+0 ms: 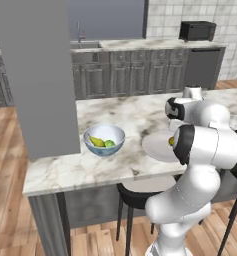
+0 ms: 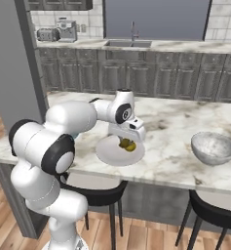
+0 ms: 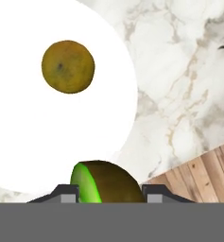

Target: Take the fruits from the plate on the dining counter and place two fruits in each bowl.

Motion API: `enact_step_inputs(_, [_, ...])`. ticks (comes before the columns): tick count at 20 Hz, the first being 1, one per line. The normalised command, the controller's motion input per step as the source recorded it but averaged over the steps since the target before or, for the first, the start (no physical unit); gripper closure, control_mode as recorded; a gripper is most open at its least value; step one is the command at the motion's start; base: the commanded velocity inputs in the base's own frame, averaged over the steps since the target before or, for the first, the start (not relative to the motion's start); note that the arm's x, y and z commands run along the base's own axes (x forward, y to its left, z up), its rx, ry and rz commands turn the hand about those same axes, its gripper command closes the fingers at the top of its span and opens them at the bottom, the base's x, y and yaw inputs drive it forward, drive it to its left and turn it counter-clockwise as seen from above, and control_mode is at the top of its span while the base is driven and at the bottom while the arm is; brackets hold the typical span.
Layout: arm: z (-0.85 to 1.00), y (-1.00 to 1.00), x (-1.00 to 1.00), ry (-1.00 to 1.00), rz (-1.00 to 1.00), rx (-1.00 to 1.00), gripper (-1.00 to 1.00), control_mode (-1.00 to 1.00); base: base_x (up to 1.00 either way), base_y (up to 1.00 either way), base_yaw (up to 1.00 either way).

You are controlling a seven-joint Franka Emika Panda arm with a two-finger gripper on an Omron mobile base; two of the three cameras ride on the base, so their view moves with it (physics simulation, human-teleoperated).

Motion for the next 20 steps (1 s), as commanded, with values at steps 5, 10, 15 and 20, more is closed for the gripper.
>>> enact_step_inputs(5, [0.00,0.00,0.00,0.00,0.00,0.00,1.00,1.00,0.00,-0.64,0.00])
enact_step_inputs(10, [0.00,0.00,0.00,0.00,0.00,0.00,1.00,1.00,0.02,-0.73,0.00])
enact_step_inputs(15, [0.00,0.00,0.00,0.00,0.00,0.00,1.00,1.00,0.18,-0.65,0.05])
enact_step_inputs(20, [0.00,0.00,0.00,0.00,0.00,0.00,1.00,1.00,0.47,-0.32,0.10])
